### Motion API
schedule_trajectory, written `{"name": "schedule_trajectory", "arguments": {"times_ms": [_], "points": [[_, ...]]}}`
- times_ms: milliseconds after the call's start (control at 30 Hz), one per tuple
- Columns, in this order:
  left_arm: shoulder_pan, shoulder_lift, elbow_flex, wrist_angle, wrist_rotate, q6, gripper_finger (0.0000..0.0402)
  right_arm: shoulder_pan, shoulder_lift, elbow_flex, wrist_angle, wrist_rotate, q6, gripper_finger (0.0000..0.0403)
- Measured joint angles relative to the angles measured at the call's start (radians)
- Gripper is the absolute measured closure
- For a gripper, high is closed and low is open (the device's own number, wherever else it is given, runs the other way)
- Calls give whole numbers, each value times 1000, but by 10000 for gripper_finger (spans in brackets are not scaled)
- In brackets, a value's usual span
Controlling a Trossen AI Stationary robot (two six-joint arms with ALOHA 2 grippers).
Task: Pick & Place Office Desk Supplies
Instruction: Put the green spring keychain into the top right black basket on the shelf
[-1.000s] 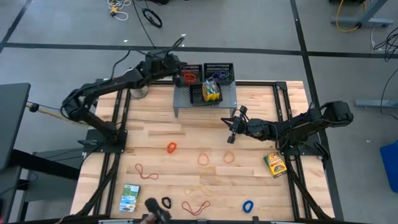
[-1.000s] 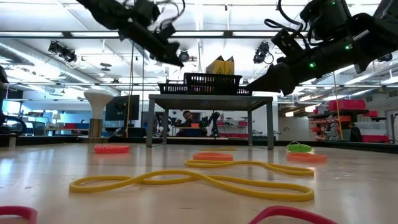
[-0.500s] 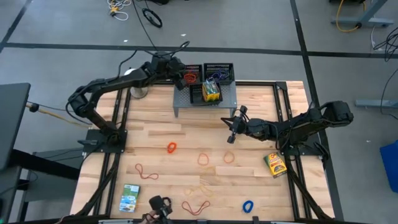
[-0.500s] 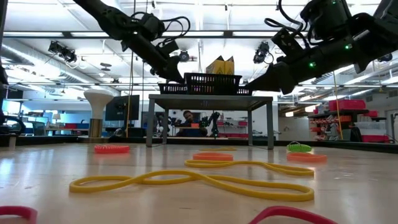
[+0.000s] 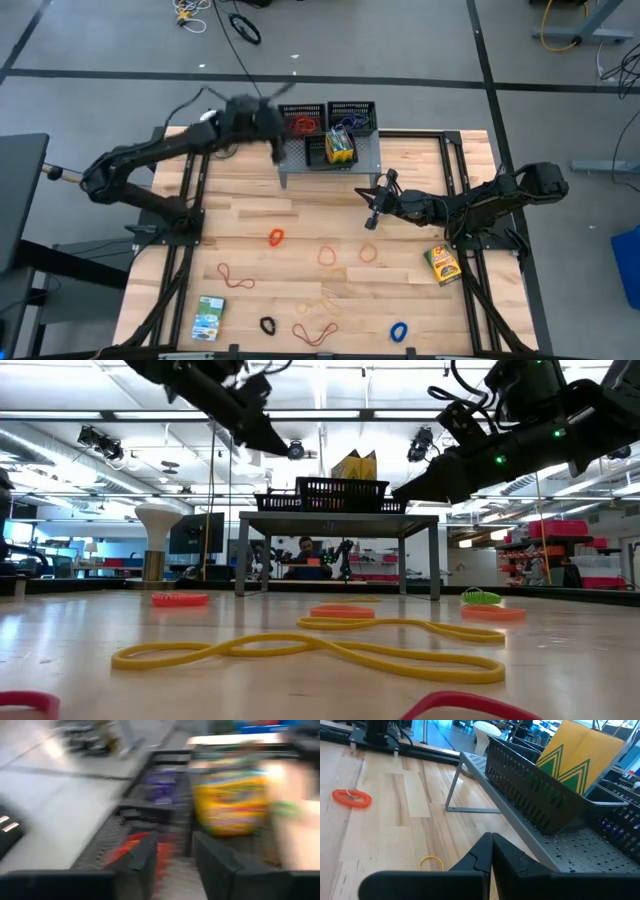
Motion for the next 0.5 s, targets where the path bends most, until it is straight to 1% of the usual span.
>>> {"name": "schedule_trajectory", "arguments": {"times_ms": [67,133,200,267,333,400,500], "points": [[-65,-36,-78,46,33,2,308,0,0,0,1,0,1,387],[-136,-68,-171,124,41,-5,338,0,0,0,7,0,1,387],[-205,-93,-275,235,38,-23,365,0,0,0,9,0,1,387],[-273,-103,-380,380,38,-44,387,0,0,0,14,0,1,387],[-334,-103,-481,558,37,-76,395,0,0,0,18,0,1,387],[-384,-92,-571,729,39,-118,394,0,0,0,15,0,1,387],[-442,-68,-682,923,18,-171,384,2,0,0,7,0,6,387]]}}
